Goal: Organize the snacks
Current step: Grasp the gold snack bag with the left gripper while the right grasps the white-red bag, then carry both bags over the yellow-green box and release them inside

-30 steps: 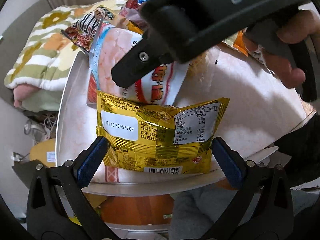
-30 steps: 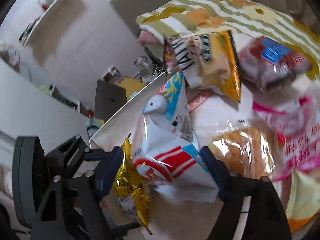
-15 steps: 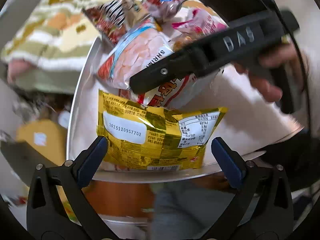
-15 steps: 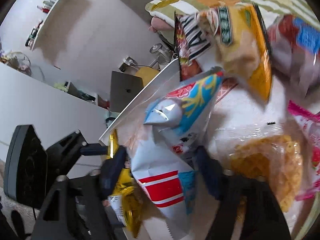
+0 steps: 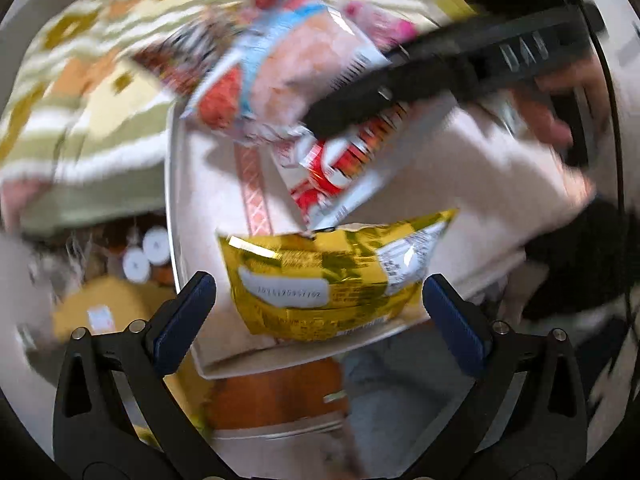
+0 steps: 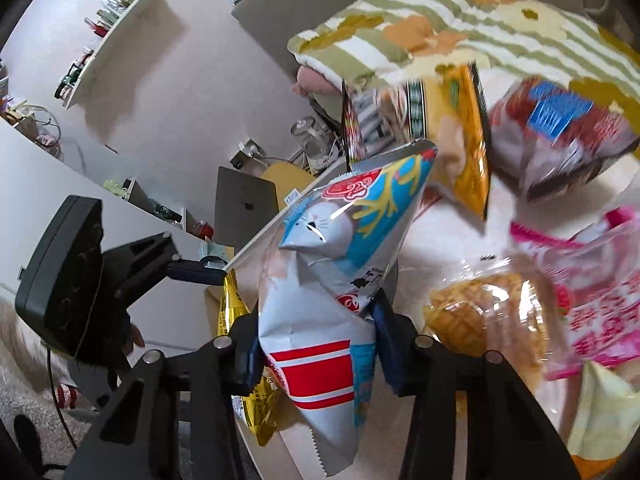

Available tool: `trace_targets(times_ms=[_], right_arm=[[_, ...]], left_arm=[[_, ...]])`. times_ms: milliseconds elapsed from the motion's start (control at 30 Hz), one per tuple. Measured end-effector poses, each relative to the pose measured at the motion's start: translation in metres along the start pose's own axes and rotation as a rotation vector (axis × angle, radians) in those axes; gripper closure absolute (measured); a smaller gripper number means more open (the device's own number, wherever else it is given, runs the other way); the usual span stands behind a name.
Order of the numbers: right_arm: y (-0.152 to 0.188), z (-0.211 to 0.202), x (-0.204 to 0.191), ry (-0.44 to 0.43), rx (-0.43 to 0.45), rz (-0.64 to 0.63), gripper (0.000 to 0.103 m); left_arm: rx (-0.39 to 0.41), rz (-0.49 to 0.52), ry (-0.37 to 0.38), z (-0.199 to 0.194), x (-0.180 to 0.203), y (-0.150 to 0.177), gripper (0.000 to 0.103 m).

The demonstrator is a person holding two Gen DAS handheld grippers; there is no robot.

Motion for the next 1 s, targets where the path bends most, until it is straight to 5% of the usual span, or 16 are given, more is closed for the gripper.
trace_targets(times_ms=[300,533,800,900,1000], right_arm=[[0.003,-0.045,0.006,0.120,0.053,0.016,0.060],[0.018,-0.074,0.018,0.193,0.055,0.083,0.060],[0.035,-0.091,0.033,0.227,0.090,0.174,0.060],[0.042,-0.094,0.035,0.232,0.099,0.195,0.060],[0.048,-0.100,0.034,0.237,0.113,0.218,0.060]], left_arm=[[-0.108,0.417,0.067,0.021,0.028,-0.041,0.001],[-0.265,0.782,0.134,0.055,0.043,-0.030,0.001],[-0.345,0.876,0.201,0.083,0.042,-0.039,0.004],[-0.372,0.845,0.217,0.094,0.042,-0.043,0.037],[-0.354,0.854,0.218,0.094,0.041,-0.042,0.045]])
Point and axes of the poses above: each gripper's, at about its wrist camera, not at the fingertips, and z roughly the way its jaws point, x to its right, y to its underside, the point moved 1 cm from there along z, roughly the way its jaws point, and after that the axes turned 12 degrees about x, right-handed, at the moved point
